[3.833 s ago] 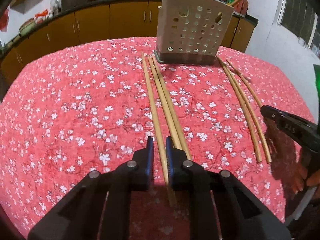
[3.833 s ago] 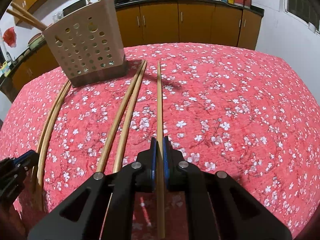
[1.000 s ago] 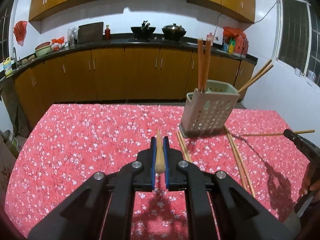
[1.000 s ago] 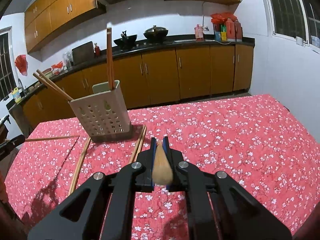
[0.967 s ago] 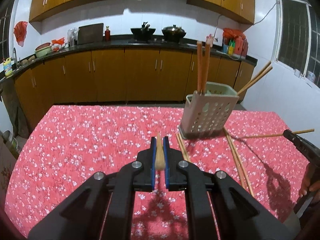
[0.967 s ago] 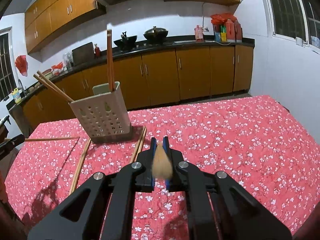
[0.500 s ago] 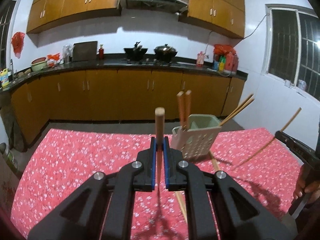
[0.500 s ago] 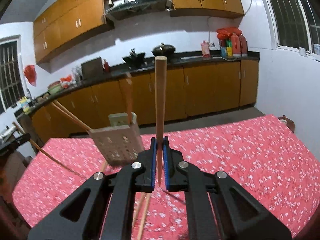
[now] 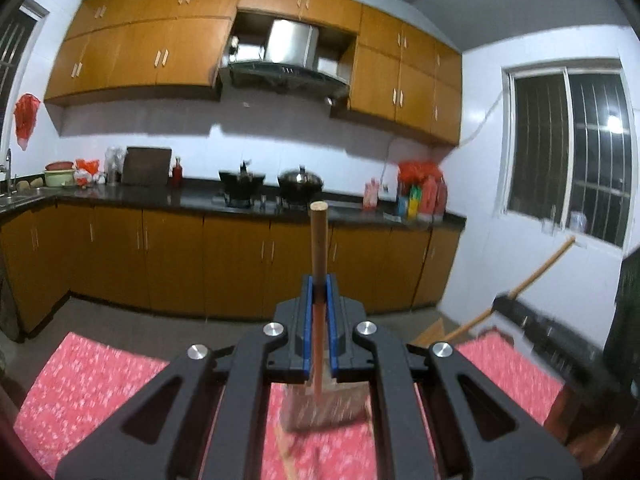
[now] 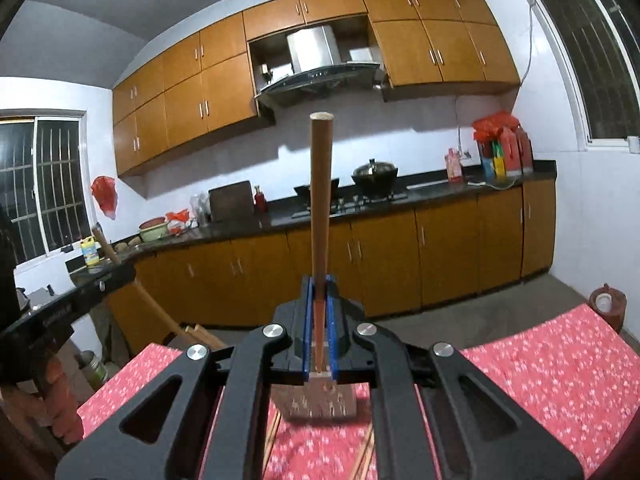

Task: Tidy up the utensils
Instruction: 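Lift the left tool's chopstick upright over the holder while the right tool does likewise, then open the left tool over the holder while the right tool opens too, then move both open tools back down toward the remaining chopsticks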

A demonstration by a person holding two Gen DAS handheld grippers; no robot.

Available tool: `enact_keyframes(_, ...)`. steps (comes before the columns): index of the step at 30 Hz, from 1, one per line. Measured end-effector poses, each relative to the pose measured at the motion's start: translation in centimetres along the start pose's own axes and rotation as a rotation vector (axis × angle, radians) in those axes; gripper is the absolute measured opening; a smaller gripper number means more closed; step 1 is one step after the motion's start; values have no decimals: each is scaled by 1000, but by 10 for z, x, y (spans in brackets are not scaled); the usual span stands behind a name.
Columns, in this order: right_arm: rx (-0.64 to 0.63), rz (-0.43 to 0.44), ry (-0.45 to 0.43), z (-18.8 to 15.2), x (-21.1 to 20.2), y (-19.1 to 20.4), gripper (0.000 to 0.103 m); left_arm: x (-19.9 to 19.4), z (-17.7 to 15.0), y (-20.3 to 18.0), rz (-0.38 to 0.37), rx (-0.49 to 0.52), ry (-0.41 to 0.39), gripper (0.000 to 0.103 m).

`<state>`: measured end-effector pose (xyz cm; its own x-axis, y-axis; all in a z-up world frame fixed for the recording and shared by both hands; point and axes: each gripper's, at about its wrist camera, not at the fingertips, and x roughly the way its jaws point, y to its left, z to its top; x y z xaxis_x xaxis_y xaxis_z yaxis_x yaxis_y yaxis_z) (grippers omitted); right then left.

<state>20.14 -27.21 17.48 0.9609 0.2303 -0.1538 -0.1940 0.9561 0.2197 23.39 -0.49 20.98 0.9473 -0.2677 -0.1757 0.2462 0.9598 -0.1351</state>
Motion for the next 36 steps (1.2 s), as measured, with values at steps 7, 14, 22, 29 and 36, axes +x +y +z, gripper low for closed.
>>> enact_keyframes(7,7,-19,48,-13,43,-6,7,36,-4,-5,63,-19,-61,8)
enact_keyframes(14,14,-22,168,-36,81,-10,7,66,-27,2,66,-41,-4,8)
enact_keyframes(22,25,-8,224,-42,88,-9,8,83,-43,12,60,-70,66,11)
enact_keyframes(29,27,-8,178,-29,67,-7,20,67,-38,12,49,-69,47,24)
enact_keyframes(36,33,-25,100,-17,16,-17,20,25,-36,22,77,-90,40,24)
